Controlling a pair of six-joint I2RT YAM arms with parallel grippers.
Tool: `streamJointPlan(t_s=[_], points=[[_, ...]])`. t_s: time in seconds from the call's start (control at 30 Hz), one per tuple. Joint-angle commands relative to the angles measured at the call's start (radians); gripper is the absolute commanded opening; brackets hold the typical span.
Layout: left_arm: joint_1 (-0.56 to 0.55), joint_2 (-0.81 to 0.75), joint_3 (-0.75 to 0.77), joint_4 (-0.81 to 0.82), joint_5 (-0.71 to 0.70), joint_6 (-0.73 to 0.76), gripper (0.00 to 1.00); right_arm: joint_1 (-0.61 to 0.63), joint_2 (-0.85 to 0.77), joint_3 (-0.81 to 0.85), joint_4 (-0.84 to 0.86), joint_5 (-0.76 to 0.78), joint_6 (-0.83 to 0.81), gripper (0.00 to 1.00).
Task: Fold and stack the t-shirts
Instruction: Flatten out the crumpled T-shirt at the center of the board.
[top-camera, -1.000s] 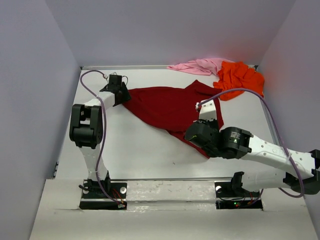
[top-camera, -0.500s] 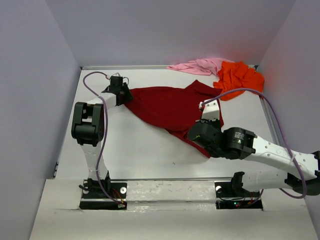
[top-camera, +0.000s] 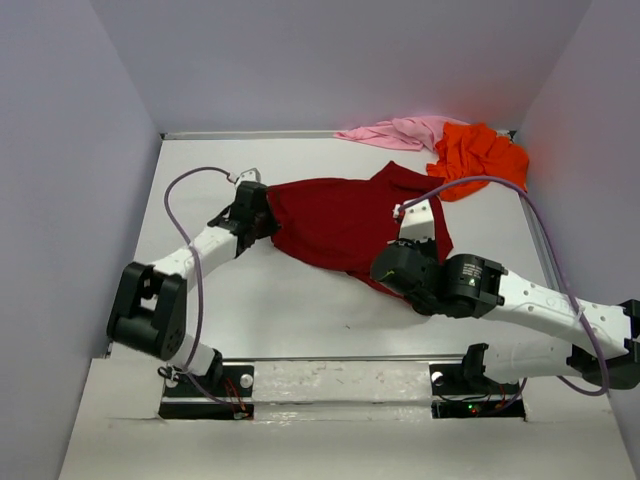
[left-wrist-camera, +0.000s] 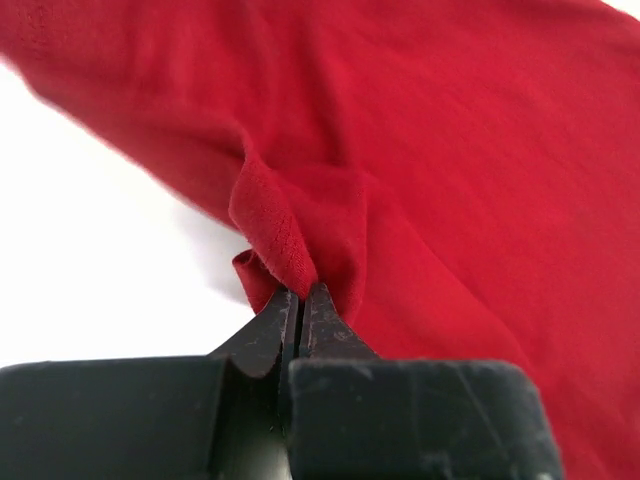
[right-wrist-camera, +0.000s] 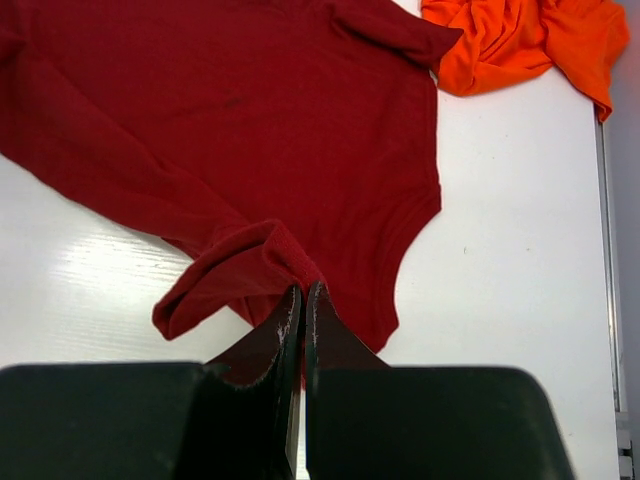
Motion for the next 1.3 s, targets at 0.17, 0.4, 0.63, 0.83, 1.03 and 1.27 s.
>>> streamJointPlan(t_s=[0.17, 0.4, 0.63, 0.83, 1.03, 1.27], points=[[-0.06, -0.345, -0.239, 0.02, -0.019, -0.104, 0.0, 0.002, -0.01, 0.003, 0.048, 0.029, -0.034, 0.0], [-0.034, -0.247, -0.036, -0.064, -0.117, -0.051, 0.0, 0.002, 0.018, 0.023, 0.062, 0.034, -0.057, 0.0], [0.04, 0.05, 0.318, -0.081, -0.049, -0.024, 0.0, 0.002, 0.028, 0.023, 0.065, 0.031, -0.069, 0.0], [0.093, 0.38, 0.64, -0.171, 0.018, -0.01, 0.59, 0.002, 0.05, 0.022, 0.069, 0.016, -0.077, 0.0], [0.11, 0.405, 0.597, -0.113, 0.064, -0.03, 0.78, 0.002, 0.067, 0.017, 0.071, -0.01, -0.077, 0.0], [0.087, 0.259, 0.383, -0.024, 0.101, -0.082, 0.78, 0.002, 0.082, 0.005, 0.079, -0.018, -0.071, 0.0]])
